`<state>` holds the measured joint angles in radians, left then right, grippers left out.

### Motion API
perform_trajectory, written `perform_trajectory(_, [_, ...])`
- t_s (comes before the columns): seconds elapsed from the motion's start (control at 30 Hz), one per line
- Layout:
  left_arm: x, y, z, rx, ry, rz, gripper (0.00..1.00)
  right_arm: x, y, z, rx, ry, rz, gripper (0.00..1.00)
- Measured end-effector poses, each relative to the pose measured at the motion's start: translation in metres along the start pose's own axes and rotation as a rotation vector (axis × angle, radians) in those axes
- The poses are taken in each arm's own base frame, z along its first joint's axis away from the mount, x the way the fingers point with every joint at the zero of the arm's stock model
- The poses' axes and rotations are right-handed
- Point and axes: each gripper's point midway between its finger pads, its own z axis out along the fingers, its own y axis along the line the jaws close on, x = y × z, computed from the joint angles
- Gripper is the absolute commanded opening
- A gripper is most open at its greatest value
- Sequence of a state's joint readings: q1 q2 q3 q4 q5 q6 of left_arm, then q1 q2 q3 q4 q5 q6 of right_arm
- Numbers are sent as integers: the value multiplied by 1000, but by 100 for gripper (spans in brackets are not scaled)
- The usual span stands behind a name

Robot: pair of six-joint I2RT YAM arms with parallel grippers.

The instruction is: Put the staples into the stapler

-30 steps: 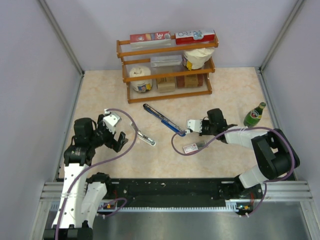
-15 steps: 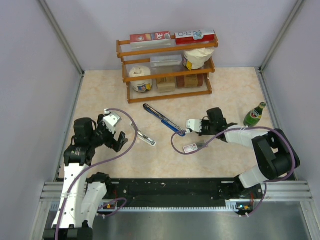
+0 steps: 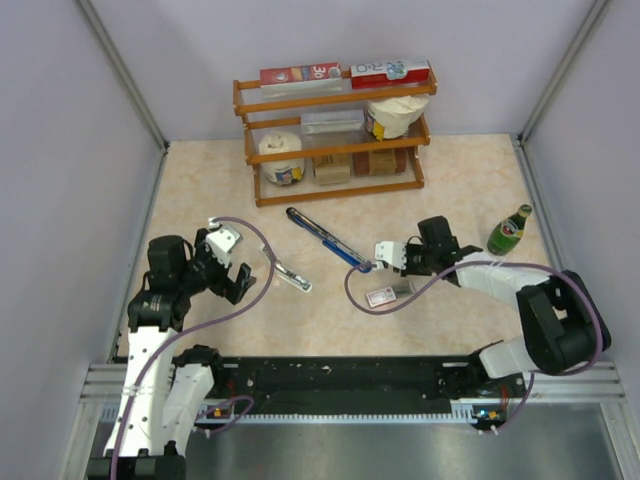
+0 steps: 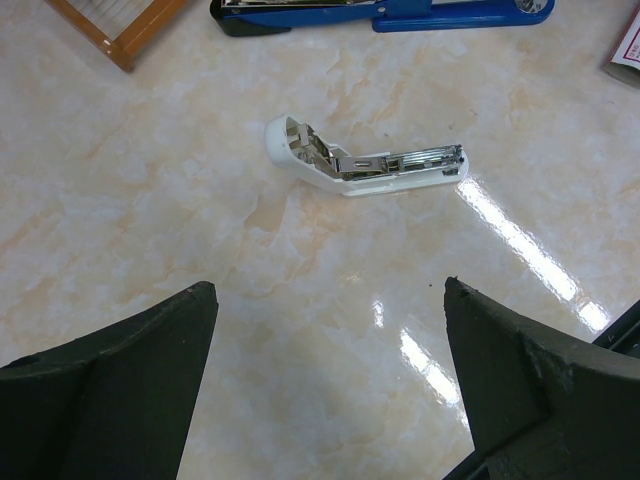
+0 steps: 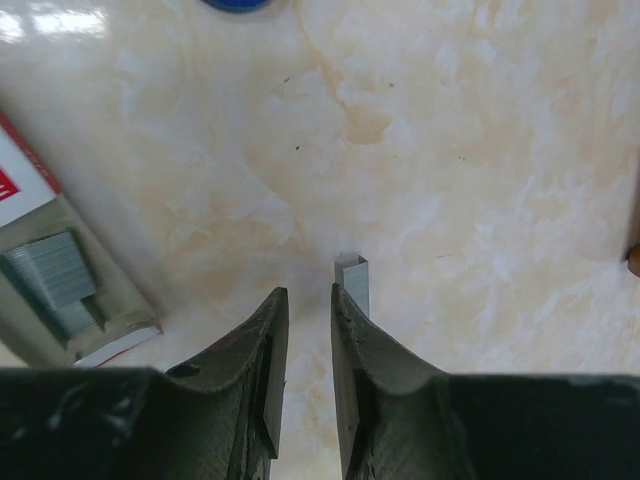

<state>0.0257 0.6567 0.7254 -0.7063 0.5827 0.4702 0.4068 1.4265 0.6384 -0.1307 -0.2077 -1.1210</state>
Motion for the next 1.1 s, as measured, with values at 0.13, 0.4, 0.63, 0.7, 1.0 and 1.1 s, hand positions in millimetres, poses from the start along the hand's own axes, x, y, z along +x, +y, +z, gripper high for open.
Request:
perform_trajectory(0.13, [0, 0, 0, -2, 0, -1, 99, -12, 2, -15, -32, -63, 8, 20])
perform_trajectory(0.4, [0, 2, 0, -7, 0, -3, 99, -35, 26, -35, -174, -177, -40, 13])
perform_trajectory(0.63, [0, 3, -1, -10, -1, -3, 99, -42, 48, -42, -314, -211, -30, 13])
perform_trajectory(0.7, [0, 3, -1, -10, -2, -3, 99, -43, 53, -43, -341, -217, -26, 13])
perform_trajectory(1.0, [0, 3, -1, -11, -2, -4, 99, -38, 75, -37, -444, -203, -1, 15])
perform_trajectory(1.1, [0, 3, -1, -11, -2, -4, 99, -38, 78, -36, -458, -201, -2, 16])
